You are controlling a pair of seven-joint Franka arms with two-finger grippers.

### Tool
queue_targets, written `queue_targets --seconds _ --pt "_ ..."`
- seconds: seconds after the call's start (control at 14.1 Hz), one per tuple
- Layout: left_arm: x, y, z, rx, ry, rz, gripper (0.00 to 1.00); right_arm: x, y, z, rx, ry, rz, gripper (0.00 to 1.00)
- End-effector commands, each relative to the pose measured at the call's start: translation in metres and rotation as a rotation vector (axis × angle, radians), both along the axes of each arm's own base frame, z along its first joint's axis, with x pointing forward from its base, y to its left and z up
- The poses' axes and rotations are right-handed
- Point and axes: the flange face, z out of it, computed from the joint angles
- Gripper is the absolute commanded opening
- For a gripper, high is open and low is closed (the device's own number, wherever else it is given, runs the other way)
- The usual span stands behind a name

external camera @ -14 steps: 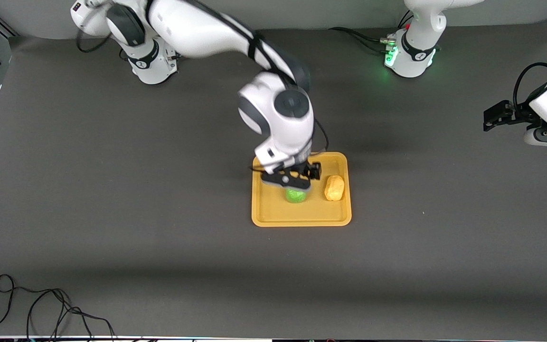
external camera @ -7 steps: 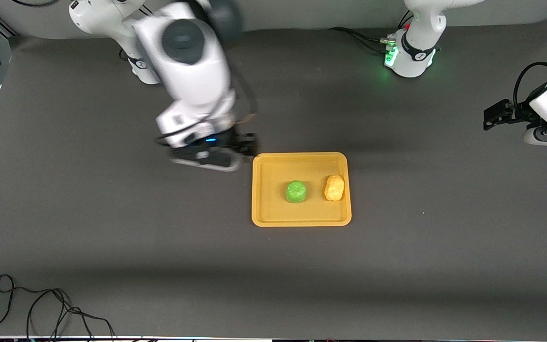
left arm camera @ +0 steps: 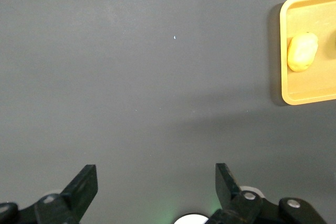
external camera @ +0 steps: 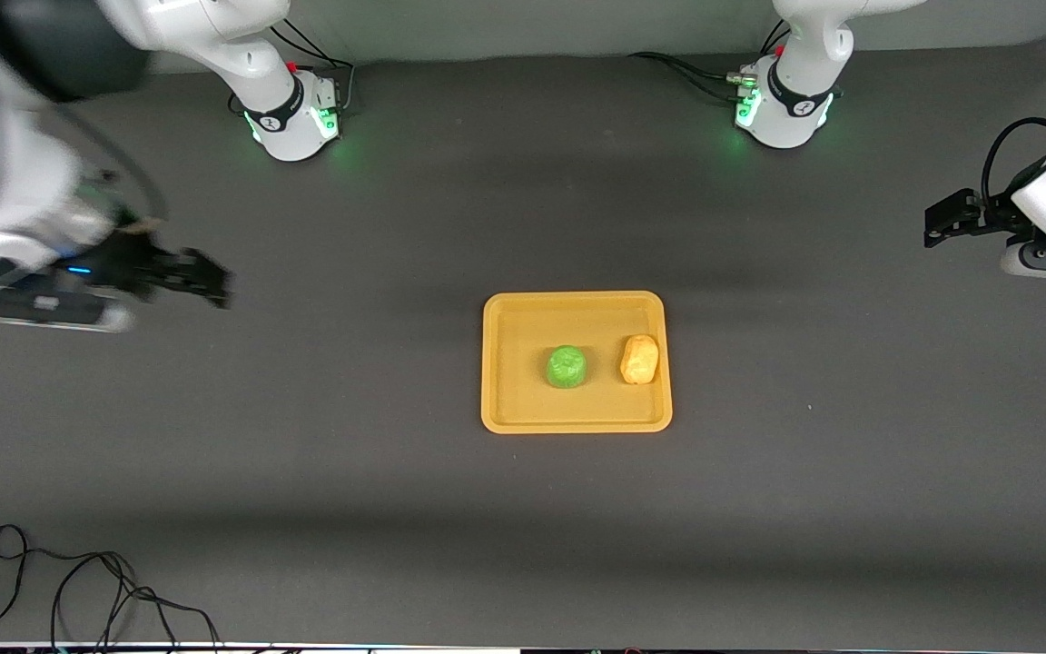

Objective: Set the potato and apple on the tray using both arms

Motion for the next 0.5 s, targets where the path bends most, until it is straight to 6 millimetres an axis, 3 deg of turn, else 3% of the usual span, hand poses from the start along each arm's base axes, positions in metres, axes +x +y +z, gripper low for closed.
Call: queue_targets --seconds 0.0,0.14,0.28,0.43 --pt "0.000 0.001 0.005 -0.008 0.003 -0.014 1.00 -0.012 -0.042 0.000 0.004 0.014 0.017 1.00" --pt "0.000 0.000 0.005 -0.008 0.003 -0.014 1.00 -0.011 -0.090 0.001 0.001 0.016 0.035 1.00" --pt "0.000 -0.002 0.005 -0.007 0.003 -0.014 1.00 -0.013 -0.105 0.003 -0.001 0.016 0.046 1.00" --pt "0.000 0.000 0.005 -0.007 0.004 -0.011 1.00 -0.015 -0.109 0.003 -0.001 0.031 0.039 1.00"
